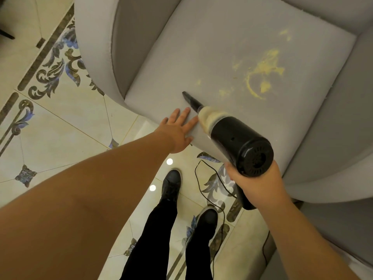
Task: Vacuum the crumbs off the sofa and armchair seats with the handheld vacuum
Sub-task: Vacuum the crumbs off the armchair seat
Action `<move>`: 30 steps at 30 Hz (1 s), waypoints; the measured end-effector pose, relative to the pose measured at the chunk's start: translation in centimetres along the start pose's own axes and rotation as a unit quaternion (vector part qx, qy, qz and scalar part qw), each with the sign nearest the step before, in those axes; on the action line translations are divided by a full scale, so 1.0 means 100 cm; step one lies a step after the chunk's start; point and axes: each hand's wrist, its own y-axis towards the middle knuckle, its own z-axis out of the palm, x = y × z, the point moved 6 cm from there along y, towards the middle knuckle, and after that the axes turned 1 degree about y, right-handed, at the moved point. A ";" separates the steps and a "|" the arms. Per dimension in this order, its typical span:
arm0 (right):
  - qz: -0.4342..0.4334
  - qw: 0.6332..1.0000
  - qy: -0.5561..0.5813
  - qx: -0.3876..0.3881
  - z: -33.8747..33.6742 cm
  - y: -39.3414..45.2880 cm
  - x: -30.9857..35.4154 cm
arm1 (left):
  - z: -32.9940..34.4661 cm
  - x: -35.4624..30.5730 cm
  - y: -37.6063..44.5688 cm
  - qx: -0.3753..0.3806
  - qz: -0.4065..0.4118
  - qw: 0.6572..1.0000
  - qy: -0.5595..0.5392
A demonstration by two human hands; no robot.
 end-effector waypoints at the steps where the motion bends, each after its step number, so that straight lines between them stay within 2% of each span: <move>1: 0.003 1.000 -0.001 0.003 -0.002 -0.004 -0.004 | 0.000 -0.002 0.000 -0.001 -0.001 1.000 0.004; 5: -0.006 1.000 -0.022 -0.006 -0.002 0.003 -0.008 | -0.001 -0.006 0.002 0.000 -0.006 1.000 -0.008; 12: -0.041 0.997 0.012 -0.062 -0.010 0.026 0.010 | -0.002 -0.006 0.001 0.003 -0.011 1.000 -0.011; 20: -0.020 0.999 -0.007 -0.037 -0.010 0.011 -0.012 | -0.006 -0.010 0.003 0.005 -0.007 1.000 -0.007; 26: -0.005 0.993 0.065 -0.094 -0.009 0.051 -0.004 | -0.009 -0.016 0.010 -0.006 -0.008 1.000 0.026; 30: 0.017 0.994 0.040 -0.101 -0.020 0.053 -0.003 | -0.014 -0.026 0.016 -0.005 0.016 0.999 0.035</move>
